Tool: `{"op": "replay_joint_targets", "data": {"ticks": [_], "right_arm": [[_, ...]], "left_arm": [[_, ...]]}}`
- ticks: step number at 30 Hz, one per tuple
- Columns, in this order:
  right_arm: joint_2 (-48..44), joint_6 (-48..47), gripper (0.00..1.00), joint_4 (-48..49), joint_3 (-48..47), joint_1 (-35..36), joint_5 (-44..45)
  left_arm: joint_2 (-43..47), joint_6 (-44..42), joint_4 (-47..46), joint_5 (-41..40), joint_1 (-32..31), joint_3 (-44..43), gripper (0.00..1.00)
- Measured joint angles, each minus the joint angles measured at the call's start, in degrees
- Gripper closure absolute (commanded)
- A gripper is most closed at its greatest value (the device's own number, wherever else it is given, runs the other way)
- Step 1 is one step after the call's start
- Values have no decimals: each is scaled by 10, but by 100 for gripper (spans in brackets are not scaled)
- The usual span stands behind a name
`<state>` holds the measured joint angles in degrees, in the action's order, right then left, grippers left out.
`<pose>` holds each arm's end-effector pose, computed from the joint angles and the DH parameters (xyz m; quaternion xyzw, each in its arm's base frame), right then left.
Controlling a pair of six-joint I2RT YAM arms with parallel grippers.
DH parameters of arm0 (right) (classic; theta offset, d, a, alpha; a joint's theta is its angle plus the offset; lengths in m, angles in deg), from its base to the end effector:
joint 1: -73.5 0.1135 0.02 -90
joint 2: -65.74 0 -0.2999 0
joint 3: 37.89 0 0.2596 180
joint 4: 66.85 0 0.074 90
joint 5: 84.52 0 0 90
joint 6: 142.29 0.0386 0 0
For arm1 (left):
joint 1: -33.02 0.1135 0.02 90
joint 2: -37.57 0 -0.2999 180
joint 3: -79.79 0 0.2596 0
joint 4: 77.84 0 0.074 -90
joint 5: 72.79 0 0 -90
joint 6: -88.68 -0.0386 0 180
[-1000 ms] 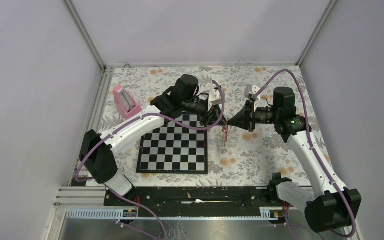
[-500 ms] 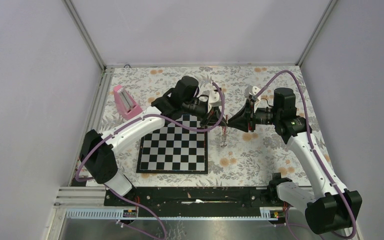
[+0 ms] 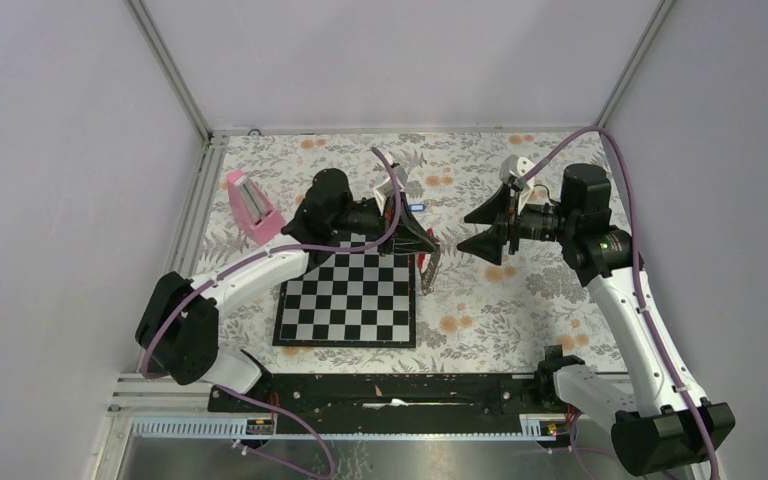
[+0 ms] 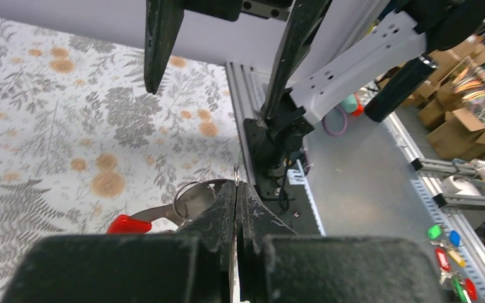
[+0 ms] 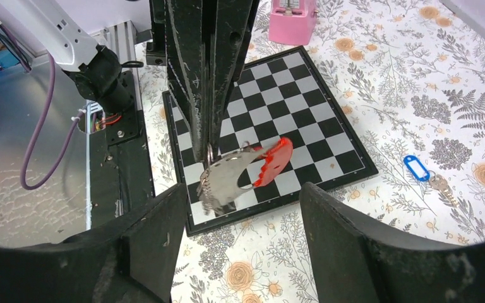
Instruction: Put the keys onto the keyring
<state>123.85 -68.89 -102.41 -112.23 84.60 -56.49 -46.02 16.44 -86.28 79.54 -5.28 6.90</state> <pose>0.1875 0.0715 0.4102 -0.4565 0.6078 0.3957 0.5154 0.2405 -0.2335 0.3597 0.4629 0.5430 -0.6080 0.3481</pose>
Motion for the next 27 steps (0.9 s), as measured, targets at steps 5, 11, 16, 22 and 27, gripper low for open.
{"op": "replay_joint_targets", "data": {"ticks": [5,11,16,22,27], "right_arm": [[-5,2,36,-18,-7,0,-3],[-5,2,42,-28,-7,1,-14],[-5,2,45,-28,-7,5,-31],[-5,6,50,-28,-7,7,-49],[2,15,53,-23,-7,13,-52]], "left_arm": [[1,120,-145,11,0,29,100],[1,195,-241,8,0,47,100],[1,221,-264,-3,0,62,100],[1,232,-274,-26,0,79,100],[1,232,-275,-43,0,88,100]]}}
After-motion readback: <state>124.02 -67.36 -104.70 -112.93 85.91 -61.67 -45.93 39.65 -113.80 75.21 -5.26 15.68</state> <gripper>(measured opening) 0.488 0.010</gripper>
